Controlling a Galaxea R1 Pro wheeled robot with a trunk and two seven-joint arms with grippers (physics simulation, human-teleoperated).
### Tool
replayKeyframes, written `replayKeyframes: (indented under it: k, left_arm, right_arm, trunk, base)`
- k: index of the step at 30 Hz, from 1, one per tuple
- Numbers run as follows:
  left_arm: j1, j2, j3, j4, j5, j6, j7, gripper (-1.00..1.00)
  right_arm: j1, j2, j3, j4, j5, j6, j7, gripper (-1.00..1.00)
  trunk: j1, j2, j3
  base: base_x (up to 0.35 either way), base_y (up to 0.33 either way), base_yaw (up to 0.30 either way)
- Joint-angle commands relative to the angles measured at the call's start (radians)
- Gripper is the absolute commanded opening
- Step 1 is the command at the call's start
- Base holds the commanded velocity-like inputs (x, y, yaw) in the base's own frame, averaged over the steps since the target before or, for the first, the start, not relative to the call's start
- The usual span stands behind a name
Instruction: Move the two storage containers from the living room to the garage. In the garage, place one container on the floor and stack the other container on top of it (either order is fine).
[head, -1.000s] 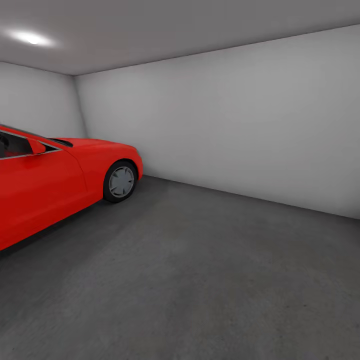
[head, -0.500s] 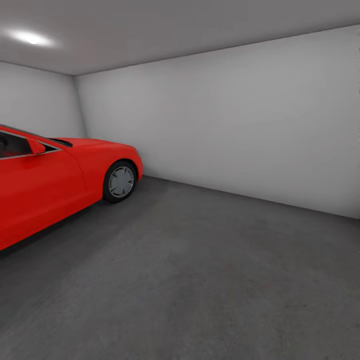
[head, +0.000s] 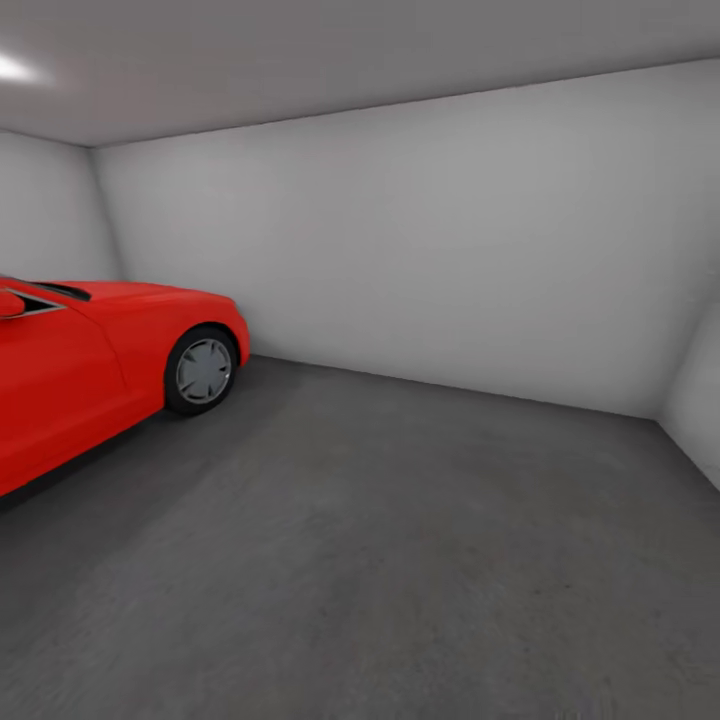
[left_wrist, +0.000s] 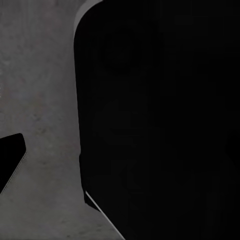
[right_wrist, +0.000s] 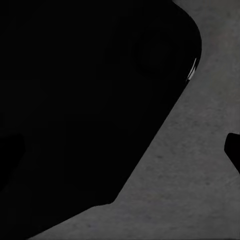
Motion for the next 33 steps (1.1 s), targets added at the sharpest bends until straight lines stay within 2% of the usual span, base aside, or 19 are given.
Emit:
replayKeyframes:
  k: [1, 33]
  left_arm:
    - [0.0, 0.0, 0.0, 0.0, 0.0, 0.0, 0.0, 1.0]
    - [0.0, 0.0, 0.0, -0.001, 0.0, 0.0, 0.0, 1.0]
  right_arm:
    - [0.0, 0.0, 0.004, 0.0, -0.004, -0.001, 0.001, 1.0]
    - [0.0, 0.0, 0.004, 0.0, -0.004, 0.0, 0.004, 1.0]
  trunk:
    - [0.0, 0.0, 0.0]
    - [0.0, 0.0, 0.013]
  base:
    - [0.0, 0.0, -0.264]
    - [0.0, 0.0, -0.264]
